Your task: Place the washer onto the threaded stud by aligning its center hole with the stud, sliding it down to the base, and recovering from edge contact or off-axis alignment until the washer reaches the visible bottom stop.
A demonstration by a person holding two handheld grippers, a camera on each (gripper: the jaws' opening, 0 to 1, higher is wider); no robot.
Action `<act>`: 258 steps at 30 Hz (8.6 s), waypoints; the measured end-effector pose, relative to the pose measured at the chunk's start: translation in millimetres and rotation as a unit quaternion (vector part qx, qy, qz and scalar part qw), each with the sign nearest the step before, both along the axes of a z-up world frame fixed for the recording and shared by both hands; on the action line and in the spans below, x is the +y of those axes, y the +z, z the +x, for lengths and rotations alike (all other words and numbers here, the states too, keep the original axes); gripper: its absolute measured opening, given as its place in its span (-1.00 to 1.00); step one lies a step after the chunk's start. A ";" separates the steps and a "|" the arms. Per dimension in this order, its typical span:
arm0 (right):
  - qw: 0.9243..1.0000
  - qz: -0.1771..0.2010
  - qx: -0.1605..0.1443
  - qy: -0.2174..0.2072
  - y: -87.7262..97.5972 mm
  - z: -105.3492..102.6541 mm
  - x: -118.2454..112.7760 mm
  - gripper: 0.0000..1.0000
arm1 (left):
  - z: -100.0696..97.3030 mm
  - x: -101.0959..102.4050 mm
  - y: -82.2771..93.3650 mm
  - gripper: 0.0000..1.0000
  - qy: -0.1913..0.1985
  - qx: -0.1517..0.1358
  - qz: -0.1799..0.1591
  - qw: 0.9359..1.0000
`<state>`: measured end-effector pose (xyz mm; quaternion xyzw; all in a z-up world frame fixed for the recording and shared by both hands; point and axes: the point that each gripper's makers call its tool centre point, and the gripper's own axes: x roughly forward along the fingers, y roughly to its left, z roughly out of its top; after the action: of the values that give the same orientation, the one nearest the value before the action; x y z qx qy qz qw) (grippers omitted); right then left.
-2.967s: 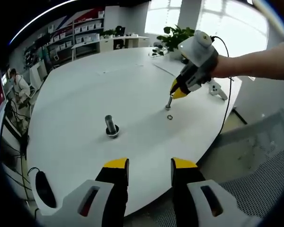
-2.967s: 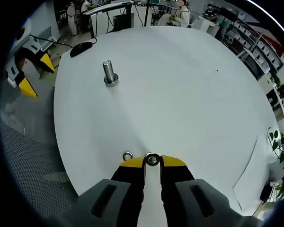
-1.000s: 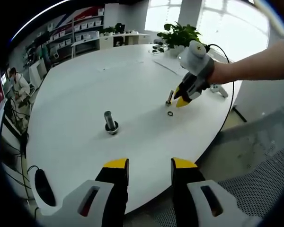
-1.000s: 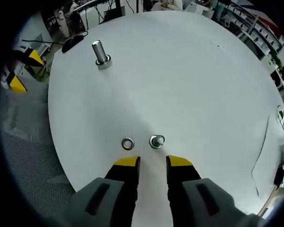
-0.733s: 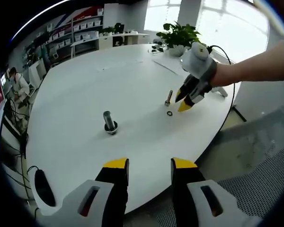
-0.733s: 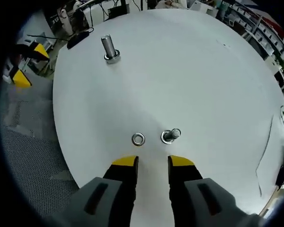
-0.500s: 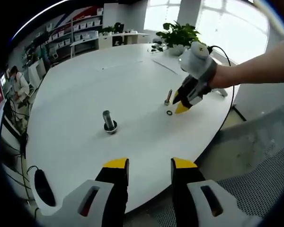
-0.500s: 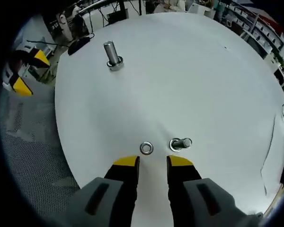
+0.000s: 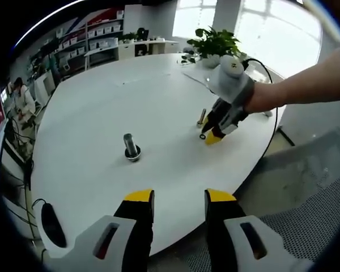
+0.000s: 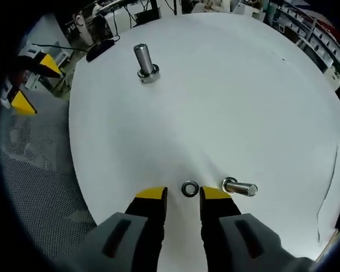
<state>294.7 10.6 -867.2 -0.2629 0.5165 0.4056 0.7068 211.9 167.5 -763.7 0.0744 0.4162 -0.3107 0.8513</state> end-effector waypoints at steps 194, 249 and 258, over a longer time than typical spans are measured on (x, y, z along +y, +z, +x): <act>0.931 0.269 -0.145 -0.199 137.4 -28.0 -38.4 -0.20 | 3.8 -1.3 3.6 -0.30 0.012 -0.021 -0.004 1.000; 0.940 0.210 -0.188 -0.192 132.0 -52.5 -7.3 -0.24 | 26.9 8.1 30.5 -0.27 0.053 -0.077 -0.043 0.995; 0.940 0.206 -0.188 -0.196 130.8 -51.4 -9.5 -0.24 | 27.5 9.2 31.4 -0.27 0.055 -0.077 -0.045 0.995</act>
<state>243.3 1.1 -736.3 -0.0765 0.3210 0.2995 0.8952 239.4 176.7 -732.3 0.0364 0.3387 -0.2754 0.8990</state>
